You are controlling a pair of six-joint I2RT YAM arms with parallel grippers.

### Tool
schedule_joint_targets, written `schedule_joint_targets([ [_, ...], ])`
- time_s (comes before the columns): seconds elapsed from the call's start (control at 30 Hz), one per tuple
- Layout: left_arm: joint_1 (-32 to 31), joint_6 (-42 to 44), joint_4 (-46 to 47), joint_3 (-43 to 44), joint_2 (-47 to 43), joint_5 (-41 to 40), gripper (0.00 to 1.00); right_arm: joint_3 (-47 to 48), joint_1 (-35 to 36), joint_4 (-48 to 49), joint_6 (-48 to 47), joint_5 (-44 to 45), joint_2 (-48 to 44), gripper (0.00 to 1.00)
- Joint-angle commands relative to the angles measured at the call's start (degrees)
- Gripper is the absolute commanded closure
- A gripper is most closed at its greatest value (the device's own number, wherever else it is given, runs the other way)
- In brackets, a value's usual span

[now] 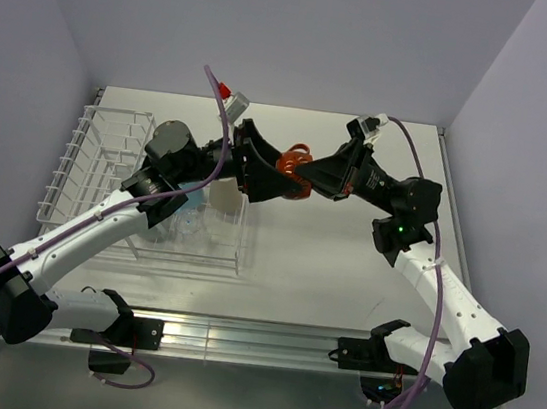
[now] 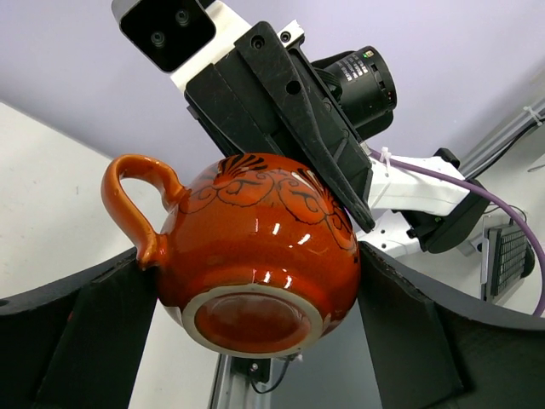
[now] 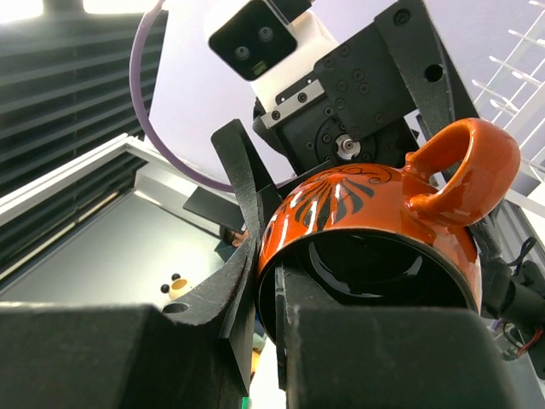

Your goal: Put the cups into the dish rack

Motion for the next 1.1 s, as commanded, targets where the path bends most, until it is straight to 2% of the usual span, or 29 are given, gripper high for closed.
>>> schedule_joint_targets([
  [0.0,0.48,-0.96,2.87,-0.48,0.5,-0.75,0.09,0.44,1.17,5.94,0.0,0.09,-0.61,1.0],
  [0.03,0.57,-1.22,2.95,-0.48,0.58,-0.49,0.13,0.44,1.17,5.94,-0.26,0.18,-0.43,1.0],
  [0.07,0.39,-1.22,2.78,-0.4,0.58,-0.4,0.26,0.44,1.26,5.94,-0.26,0.18,-0.43,1.0],
  [0.13,0.39,-1.05,1.73,-0.05,0.76,-0.49,0.42,0.18,1.26,5.85,-0.61,0.45,-0.43,1.0],
  [0.17,0.39,-0.88,1.2,0.04,0.85,-0.49,0.56,0.27,1.26,5.42,-0.88,0.53,-0.43,1.0],
  [0.23,0.48,-0.61,0.15,0.31,0.76,-0.31,0.68,0.53,1.26,4.28,-2.27,0.8,-0.6,1.0],
  [0.27,0.39,-0.52,-0.12,0.4,0.59,-0.31,0.82,0.62,1.26,2.62,-2.89,0.89,-0.78,1.0],
  [0.3,0.48,-0.43,-0.38,0.4,0.5,-0.4,0.9,0.97,1.26,1.64,-3.6,0.97,-0.96,1.0],
  [0.37,0.39,0.0,-1.17,0.31,-0.03,-0.75,1.0,1.32,1.34,-1.6,-5.97,1.32,-1.48,1.0],
  [0.43,0.48,0.53,-1.7,0.31,-0.38,-1.01,1.0,1.94,1.34,-5.81,-8.94,2.02,-2.18,1.0],
  [0.63,0.48,2.03,-4.78,0.4,-1.87,-2.77,1.0,3.78,1.26,-19.88,-18.62,5.28,-5.0,0.78],
  [0.77,0.39,2.64,-5.92,-0.13,-2.93,-3.91,1.0,3.96,1.26,-22.71,-20.56,6.51,-5.61,0.64],
  [1.07,0.57,3.87,-8.38,-1.62,-4.42,-6.11,1.0,4.4,1.08,-29.3,-24.95,8.7,-7.02,0.53],
])
